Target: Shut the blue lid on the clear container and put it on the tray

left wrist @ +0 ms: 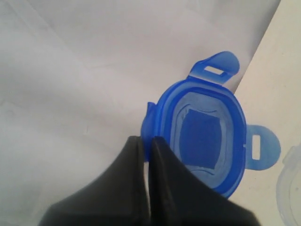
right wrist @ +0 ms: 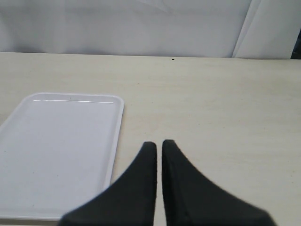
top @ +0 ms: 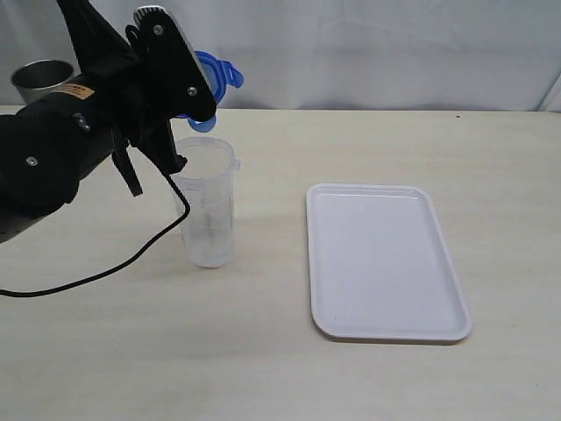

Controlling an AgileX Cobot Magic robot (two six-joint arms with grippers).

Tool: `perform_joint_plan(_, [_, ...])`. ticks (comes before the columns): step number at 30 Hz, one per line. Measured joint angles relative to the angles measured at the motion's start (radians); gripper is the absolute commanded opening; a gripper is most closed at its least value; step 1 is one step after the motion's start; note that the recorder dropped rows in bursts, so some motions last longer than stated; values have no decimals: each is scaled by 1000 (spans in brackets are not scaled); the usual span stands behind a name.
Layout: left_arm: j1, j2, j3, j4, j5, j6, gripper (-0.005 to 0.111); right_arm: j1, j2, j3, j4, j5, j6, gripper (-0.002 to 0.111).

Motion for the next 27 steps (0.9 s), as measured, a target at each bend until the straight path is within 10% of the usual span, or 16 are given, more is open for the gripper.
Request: perform_joint_plan(27, [-2,18,0,-7,52,98,0,0,0,0,0,0,0,4])
